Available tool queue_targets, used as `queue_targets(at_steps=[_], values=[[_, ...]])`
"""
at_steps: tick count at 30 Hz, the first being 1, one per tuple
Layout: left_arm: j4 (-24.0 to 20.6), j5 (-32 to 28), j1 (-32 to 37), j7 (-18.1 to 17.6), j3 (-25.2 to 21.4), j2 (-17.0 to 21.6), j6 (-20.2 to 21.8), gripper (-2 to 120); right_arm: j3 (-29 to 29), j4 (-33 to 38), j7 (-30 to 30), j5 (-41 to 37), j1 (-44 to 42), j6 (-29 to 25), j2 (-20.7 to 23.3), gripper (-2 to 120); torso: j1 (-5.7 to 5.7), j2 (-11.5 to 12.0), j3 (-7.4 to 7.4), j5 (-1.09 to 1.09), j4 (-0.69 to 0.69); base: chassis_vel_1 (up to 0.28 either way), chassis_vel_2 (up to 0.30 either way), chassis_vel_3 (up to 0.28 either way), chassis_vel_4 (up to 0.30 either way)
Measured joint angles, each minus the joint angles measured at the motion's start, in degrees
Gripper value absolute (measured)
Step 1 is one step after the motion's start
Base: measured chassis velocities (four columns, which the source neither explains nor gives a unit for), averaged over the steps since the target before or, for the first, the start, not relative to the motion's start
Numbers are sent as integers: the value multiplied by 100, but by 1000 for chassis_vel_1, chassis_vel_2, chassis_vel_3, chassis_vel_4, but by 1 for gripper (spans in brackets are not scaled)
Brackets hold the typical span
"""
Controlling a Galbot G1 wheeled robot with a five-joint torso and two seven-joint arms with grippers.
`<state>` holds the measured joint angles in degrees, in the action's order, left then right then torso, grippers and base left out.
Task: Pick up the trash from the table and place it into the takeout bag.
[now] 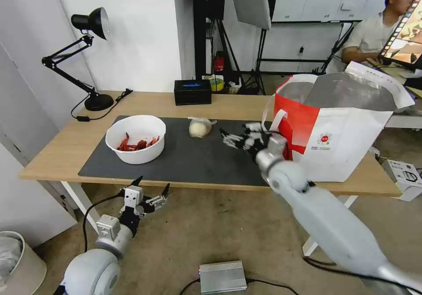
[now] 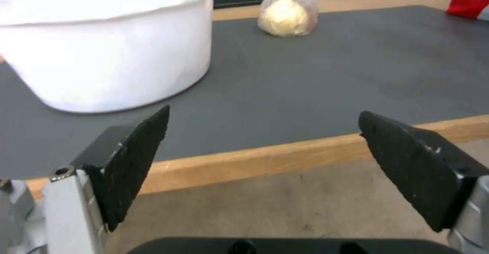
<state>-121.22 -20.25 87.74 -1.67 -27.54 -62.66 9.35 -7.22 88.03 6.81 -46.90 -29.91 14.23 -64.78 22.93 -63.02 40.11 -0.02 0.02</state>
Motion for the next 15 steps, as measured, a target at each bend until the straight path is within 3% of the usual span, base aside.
queue_targets(at_steps=[8, 15], values=[[31, 27, 20, -7, -42, -38, 0, 100, -214, -744, -20, 187, 585, 696, -526, 100, -1, 0, 0, 1, -2, 0, 0, 0, 0], [43, 27, 3, -9, -57, -42, 0, 100, -272, -1191, -107, 242, 811, 914, -850, 100, -1, 0, 0, 1, -2, 0, 0, 0, 0]])
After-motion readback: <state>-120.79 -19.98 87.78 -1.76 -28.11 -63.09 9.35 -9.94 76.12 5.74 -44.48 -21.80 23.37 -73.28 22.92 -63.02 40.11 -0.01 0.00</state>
